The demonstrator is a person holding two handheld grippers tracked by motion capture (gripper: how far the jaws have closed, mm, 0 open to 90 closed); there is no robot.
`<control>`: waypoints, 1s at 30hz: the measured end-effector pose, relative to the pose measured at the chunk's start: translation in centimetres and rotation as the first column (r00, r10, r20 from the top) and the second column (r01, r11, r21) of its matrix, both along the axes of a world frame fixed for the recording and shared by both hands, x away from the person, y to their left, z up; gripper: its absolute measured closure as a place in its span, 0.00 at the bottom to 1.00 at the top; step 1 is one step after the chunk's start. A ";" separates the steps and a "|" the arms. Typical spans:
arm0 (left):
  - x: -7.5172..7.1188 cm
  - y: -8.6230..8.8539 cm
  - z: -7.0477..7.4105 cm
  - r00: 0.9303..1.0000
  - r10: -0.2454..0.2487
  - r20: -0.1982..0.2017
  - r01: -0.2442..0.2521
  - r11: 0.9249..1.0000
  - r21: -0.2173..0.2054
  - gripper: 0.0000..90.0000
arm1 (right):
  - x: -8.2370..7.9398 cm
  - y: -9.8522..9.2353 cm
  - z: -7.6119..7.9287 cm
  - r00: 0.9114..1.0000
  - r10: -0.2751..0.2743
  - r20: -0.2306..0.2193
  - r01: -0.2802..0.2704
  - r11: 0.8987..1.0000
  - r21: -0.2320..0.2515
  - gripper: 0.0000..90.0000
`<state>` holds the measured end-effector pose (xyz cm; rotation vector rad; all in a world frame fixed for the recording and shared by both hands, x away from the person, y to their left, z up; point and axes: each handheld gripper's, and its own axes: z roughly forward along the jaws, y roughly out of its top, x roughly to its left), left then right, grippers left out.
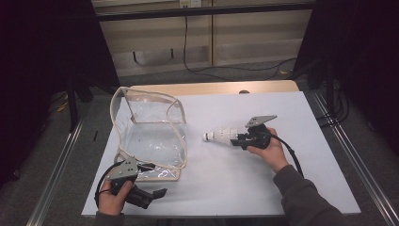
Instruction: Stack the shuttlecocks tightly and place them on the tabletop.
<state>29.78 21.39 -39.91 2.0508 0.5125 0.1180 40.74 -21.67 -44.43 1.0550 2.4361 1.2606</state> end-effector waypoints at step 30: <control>0.0 -0.1 0.0 1.000 -0.002 0.002 0.002 1.000 0.004 0.05 | -0.9 0.8 -0.1 0.998 -0.024 -0.062 0.029 0.997 0.077 0.19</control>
